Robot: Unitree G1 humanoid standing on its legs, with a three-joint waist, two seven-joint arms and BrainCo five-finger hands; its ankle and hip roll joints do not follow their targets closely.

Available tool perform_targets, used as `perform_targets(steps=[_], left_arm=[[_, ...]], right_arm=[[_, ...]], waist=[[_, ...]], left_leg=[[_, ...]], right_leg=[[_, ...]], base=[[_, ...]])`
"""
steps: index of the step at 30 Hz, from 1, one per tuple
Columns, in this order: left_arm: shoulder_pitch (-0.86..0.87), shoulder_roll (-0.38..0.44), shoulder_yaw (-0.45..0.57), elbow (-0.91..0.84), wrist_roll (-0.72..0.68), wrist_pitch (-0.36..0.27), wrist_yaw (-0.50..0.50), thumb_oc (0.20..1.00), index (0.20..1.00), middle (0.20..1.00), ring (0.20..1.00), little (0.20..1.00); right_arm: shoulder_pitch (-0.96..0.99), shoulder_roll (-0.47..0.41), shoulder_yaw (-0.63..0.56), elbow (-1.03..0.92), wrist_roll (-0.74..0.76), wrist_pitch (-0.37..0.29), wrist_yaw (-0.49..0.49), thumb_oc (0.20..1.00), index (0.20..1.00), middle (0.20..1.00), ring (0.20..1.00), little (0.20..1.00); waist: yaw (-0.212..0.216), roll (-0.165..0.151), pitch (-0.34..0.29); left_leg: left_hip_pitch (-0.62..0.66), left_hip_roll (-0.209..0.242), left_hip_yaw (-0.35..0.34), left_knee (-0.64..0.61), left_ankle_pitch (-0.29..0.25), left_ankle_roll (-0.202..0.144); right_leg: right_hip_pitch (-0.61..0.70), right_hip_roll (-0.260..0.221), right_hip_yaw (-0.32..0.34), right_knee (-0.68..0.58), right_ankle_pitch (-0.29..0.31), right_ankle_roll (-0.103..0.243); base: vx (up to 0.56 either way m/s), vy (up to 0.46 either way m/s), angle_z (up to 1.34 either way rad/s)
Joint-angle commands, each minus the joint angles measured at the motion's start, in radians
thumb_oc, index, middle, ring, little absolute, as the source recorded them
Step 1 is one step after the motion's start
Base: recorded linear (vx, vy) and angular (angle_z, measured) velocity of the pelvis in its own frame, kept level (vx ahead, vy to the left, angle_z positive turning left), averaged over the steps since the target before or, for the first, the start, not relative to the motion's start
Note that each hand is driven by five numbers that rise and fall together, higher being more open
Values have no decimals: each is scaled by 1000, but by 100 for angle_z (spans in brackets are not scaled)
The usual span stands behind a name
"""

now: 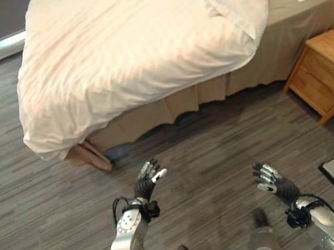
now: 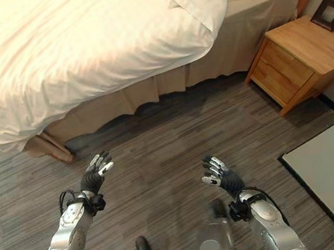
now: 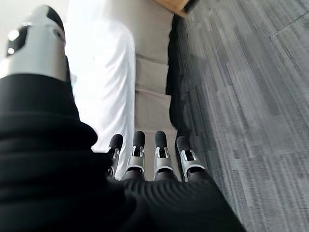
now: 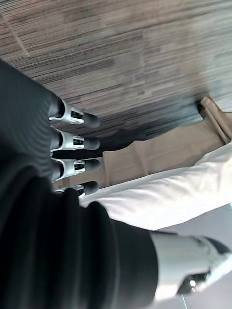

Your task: Making the bed.

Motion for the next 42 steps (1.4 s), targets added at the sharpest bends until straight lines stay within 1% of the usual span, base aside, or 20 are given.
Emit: perform_targets(steps=[1, 2, 3, 4, 5, 6, 7, 8, 9, 10, 11, 12, 14, 16, 17, 18, 23, 28, 36, 42], left_arm=[[-40, 46, 6, -112, -3, -41, -20, 1000, 1000, 1000, 1000, 1000], [-41, 42, 1, -118, -16, -42, -23, 1000, 1000, 1000, 1000, 1000], [-40, 41, 8, -108, -35, -45, -14, 1000, 1000, 1000, 1000, 1000], [-18, 33, 31, -99, -44, -42, -12, 1000, 1000, 1000, 1000, 1000], [-18, 33, 31, -99, -44, -42, -12, 1000, 1000, 1000, 1000, 1000], [9, 6, 63, -78, -86, -39, 25, 1000, 1000, 1000, 1000, 1000], [9, 6, 63, -78, -86, -39, 25, 1000, 1000, 1000, 1000, 1000], [12, -16, 70, -68, -120, -33, 22, 1000, 1000, 1000, 1000, 1000], [47, -42, 79, -77, -147, -29, 3, 1000, 1000, 1000, 1000, 1000], [78, -46, 92, -103, -145, -34, -6, 1000, 1000, 1000, 1000, 1000], [79, -46, 92, -103, -145, -34, -6, 1000, 1000, 1000, 1000, 1000], [103, -49, 100, -137, -141, -39, -27, 1000, 1000, 1000, 1000, 1000], [98, -51, 97, -140, -142, -39, -37, 1000, 1000, 1000, 1000, 1000], [66, -60, 83, -113, -134, -44, -28, 1000, 1000, 1000, 1000, 1000], [65, -60, 83, -113, -134, -44, -28, 1000, 1000, 1000, 1000, 1000], [52, -63, 74, -102, -113, -52, -12, 1000, 1000, 1000, 1000, 1000], [37, -64, 69, -95, -86, -48, -16, 1000, 1000, 1000, 1000, 1000], [8, -62, 40, -80, -38, -51, -3, 1000, 1000, 1000, 1000, 1000], [36, -58, 50, -63, -32, -47, 1, 1000, 1000, 1000, 1000, 1000], [57, -41, 90, -67, -25, -50, 12, 1000, 1000, 1000, 1000, 1000]], right_arm=[[-28, 8, -6, -84, 8, -63, 0, 1000, 1000, 1000, 1000, 1000], [-38, 5, 6, -81, 20, -64, 4, 1000, 1000, 1000, 1000, 1000], [-49, -3, 26, -84, 28, -63, 10, 1000, 1000, 1000, 1000, 1000], [-71, -13, 53, -58, 31, -55, 18, 1000, 1000, 1000, 1000, 1000], [-71, -13, 54, -58, 31, -55, 18, 1000, 1000, 1000, 1000, 1000], [-103, -44, 85, -34, 18, -64, 4, 1000, 1000, 1000, 1000, 1000], [-103, -44, 85, -34, 18, -64, 4, 1000, 1000, 1000, 1000, 1000], [-98, -60, 76, -41, 31, -69, 1, 1000, 1000, 1000, 1000, 1000], [-81, -81, 57, -45, 62, -53, 3, 1000, 1000, 1000, 1000, 1000], [-73, -88, 27, -50, 99, -46, 8, 1000, 1000, 1000, 1000, 1000], [-73, -88, 27, -50, 99, -46, 8, 1000, 1000, 1000, 1000, 1000], [-69, -80, -8, -27, 130, -51, 17, 1000, 1000, 1000, 1000, 1000], [-62, -84, -40, -9, 129, -56, 11, 1000, 1000, 1000, 1000, 1000], [-71, -94, -76, 27, 84, -63, -20, 1000, 1000, 1000, 1000, 1000], [-72, -94, -76, 27, 84, -63, -20, 1000, 1000, 1000, 1000, 1000], [-88, -72, -79, 21, 133, -69, -32, 1000, 1000, 1000, 1000, 1000], [-70, -47, -28, -3, 107, -58, 14, 1000, 1000, 1000, 1000, 1000], [-30, -16, -18, 19, 110, -51, 9, 1000, 1000, 1000, 1000, 1000], [-38, -37, 45, 7, 67, -32, 39, 1000, 1000, 1000, 1000, 1000], [-20, -31, -63, 31, 69, -57, -13, 1000, 1000, 1000, 1000, 1000]], waist=[[-15, -19, -23], [-12, -13, -25], [2, -1, -34], [11, 1, -30], [10, 1, -32], [21, -2, -34], [21, -2, -35], [15, -14, -26], [35, -52, -17], [33, -61, -20], [32, -62, -22], [27, -68, -19], [18, -63, -20], [23, -64, -4], [24, -65, -5], [31, -66, -3], [35, -56, -31], [7, -26, -38], [34, -23, -19], [44, -44, -12]], left_leg=[[97, 216, -96, 17, -18, -91], [106, 255, -110, 24, 3, -108], [84, 303, -147, 65, 84, -115], [102, 340, -141, 74, 192, -126], [99, 340, -142, 72, 194, -126], [36, 397, -127, 113, 457, -124], [35, 398, -127, 113, 457, -124], [7, 405, -53, 147, 440, -81], [-38, 267, -116, 277, 316, -22], [-61, 170, -159, 328, 256, -3], [-64, 169, -159, 329, 256, -2], [-82, 88, -142, 396, 185, 18], [-93, 68, -82, 409, 161, 28], [-156, -45, -20, 353, 50, 58], [-156, -46, -19, 350, 52, 59], [-167, -114, -1, 269, 13, 77], [-80, -188, -60, 87, 6, 105], [-33, -197, -57, -44, 39, 122], [-30, -197, -79, -60, 38, 125], [-18, -194, -70, -52, 24, 131]], right_leg=[[-32, 24, 49, 36, 161, 12], [-38, 26, 56, 55, 146, 12], [-27, 63, 33, 142, -11, 12], [-15, 96, 3, 169, -71, 12], [-18, 96, 3, 169, -70, 12], [-25, 170, -41, 212, -129, -26], [-26, 171, -41, 212, -129, -26], [2, 207, -48, 184, -147, -58], [37, 233, -50, 138, -126, -87], [48, 249, -43, 117, -115, -96], [46, 248, -43, 116, -114, -95], [70, 281, -39, 90, -115, -120], [87, 301, -51, 77, -123, -133], [115, 337, -68, 72, -140, -143], [113, 336, -67, 71, -139, -143], [137, 363, -71, 53, -132, -134], [167, 407, -77, 18, -120, -129], [165, 425, -90, 10, -140, -134], [159, 421, -113, -4, -133, -130], [167, 422, -114, -7, -129, -124]], base=[[152, -445, 2], [265, -821, 34], [228, -819, 35], [150, -586, 24], [103, -726, 3], [67, -518, 2], [111, -784, 47], [183, -785, 49], [271, -987, 73], [226, -718, 25], [231, -525, -37], [143, -323, -85], [200, -427, -86], [201, -360, -15], [174, -202, 16], [113, -115, -9], [152, -103, -25], [50, 20, 8], [3, 26, 12], [2, 7, 0]])
